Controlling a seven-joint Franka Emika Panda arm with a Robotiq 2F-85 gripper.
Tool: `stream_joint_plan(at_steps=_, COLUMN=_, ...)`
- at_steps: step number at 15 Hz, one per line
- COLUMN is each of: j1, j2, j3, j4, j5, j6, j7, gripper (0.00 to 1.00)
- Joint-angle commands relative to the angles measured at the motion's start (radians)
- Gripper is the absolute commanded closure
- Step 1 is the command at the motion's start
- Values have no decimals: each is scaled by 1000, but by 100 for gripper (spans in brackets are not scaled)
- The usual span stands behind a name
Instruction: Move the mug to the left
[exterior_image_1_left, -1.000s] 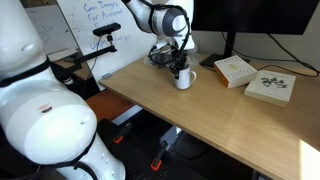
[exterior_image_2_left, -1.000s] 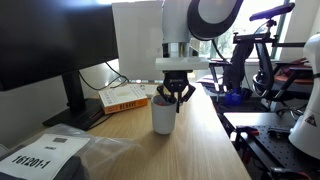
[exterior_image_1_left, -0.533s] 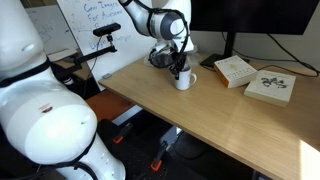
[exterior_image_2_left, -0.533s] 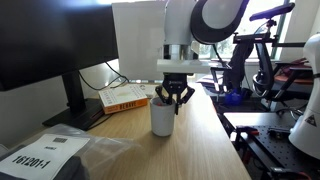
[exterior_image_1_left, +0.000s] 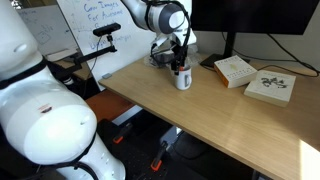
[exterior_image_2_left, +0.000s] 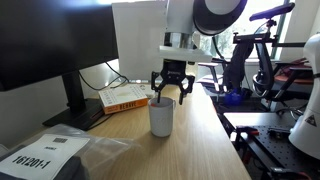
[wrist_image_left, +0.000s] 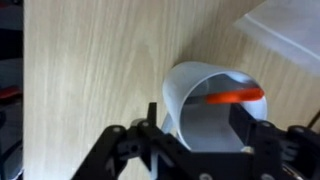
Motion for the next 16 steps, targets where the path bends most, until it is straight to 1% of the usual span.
stream_joint_plan(at_steps=1, j1=-10, j2=-103, j3=3, j4=-43, j5=76, j6=-55, j7=-113, gripper=0)
stream_joint_plan(at_steps=2, j1=-10, j2=-130, j3=4, j4=-51, j5=92, j6=-67, j7=-139, gripper=0)
stream_joint_plan(at_steps=4, j1=-4, j2=-200, j3=3, j4=-64, j5=159, j6=-120, j7=-244, gripper=0)
stream_joint_plan(at_steps=7, j1=-18, j2=-294, j3=8, j4=-78, j5=164, j6=-226, j7=-306, gripper=0)
stream_joint_plan(at_steps=8, j1=-28, j2=-317, j3=14, j4=-81, j5=149, j6=-249, j7=-305, gripper=0)
stream_joint_plan(at_steps=9, j1=-30, j2=-344, j3=9, j4=-89, j5=159, j6=-272, j7=-335, gripper=0)
stream_joint_plan(at_steps=10, j1=-39, j2=-361, j3=14, j4=-91, j5=145, j6=-292, j7=-341, gripper=0)
stream_joint_plan(at_steps=16, j1=-81, j2=-407, j3=7, j4=-95, j5=137, j6=-380, j7=-488, gripper=0)
